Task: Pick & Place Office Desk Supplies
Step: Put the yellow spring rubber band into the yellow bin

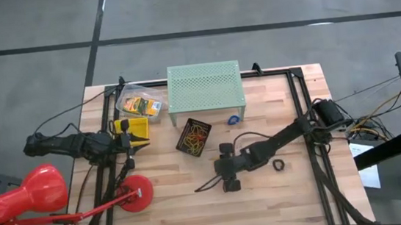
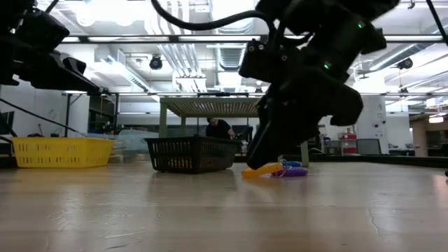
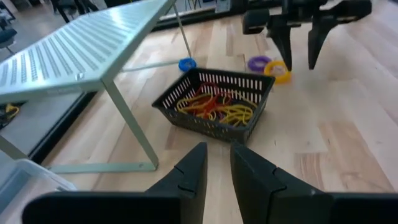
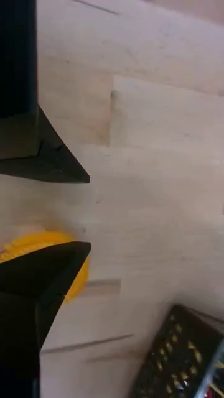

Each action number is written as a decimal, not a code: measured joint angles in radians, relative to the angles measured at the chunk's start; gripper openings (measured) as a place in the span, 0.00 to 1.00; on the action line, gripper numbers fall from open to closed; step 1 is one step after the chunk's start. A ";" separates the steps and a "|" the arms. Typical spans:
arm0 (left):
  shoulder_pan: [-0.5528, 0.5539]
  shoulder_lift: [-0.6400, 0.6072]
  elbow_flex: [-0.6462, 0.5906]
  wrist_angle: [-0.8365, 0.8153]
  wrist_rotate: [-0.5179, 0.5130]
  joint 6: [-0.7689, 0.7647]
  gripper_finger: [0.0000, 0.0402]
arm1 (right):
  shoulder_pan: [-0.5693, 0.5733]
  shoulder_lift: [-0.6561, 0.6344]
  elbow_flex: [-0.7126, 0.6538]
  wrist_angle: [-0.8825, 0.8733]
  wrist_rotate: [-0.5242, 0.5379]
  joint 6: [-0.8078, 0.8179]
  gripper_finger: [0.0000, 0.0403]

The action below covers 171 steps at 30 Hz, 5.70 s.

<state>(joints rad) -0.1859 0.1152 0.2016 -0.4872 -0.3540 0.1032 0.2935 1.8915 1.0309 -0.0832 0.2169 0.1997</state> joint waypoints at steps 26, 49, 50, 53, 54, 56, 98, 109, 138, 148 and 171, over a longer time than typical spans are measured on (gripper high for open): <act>0.000 0.033 -0.013 -0.023 0.000 0.000 0.18 | -0.040 0.061 0.053 -0.134 -0.024 0.062 0.34; 0.000 0.033 -0.013 -0.038 -0.001 0.000 0.18 | -0.043 0.057 0.094 -0.158 0.005 -0.005 0.06; 0.000 0.033 -0.013 -0.038 -0.001 0.000 0.18 | -0.044 0.053 0.097 -0.157 0.006 -0.007 0.06; 0.000 0.033 -0.013 -0.038 -0.001 0.000 0.18 | -0.044 0.038 0.115 -0.132 0.006 -0.028 0.06; 0.000 0.033 -0.013 -0.038 -0.001 0.000 0.18 | -0.043 0.034 0.124 -0.113 0.002 -0.028 0.06; 0.000 0.033 -0.013 -0.038 -0.001 0.000 0.18 | -0.042 0.025 0.132 -0.073 -0.020 -0.028 0.06; 0.000 0.033 -0.013 -0.042 -0.001 0.000 0.18 | -0.224 0.573 0.995 -0.045 -0.088 -0.176 0.06; 0.000 0.033 -0.013 -0.041 -0.001 0.000 0.18 | -0.219 0.576 0.903 -0.006 -0.190 -0.105 0.06; 0.000 0.033 -0.013 -0.042 -0.001 0.000 0.18 | -0.222 0.574 0.806 0.179 -0.218 -0.019 0.30; 0.000 0.033 -0.013 -0.042 -0.001 0.000 0.18 | -0.222 0.556 0.834 0.171 -0.216 -0.080 0.33; 0.000 0.031 -0.013 -0.042 -0.001 0.000 0.18 | -0.215 -0.188 0.079 0.297 -0.157 -0.177 0.33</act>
<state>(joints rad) -0.1856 0.1467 0.1883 -0.5289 -0.3550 0.1032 0.0783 1.7035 1.1095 0.2137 0.0595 0.0231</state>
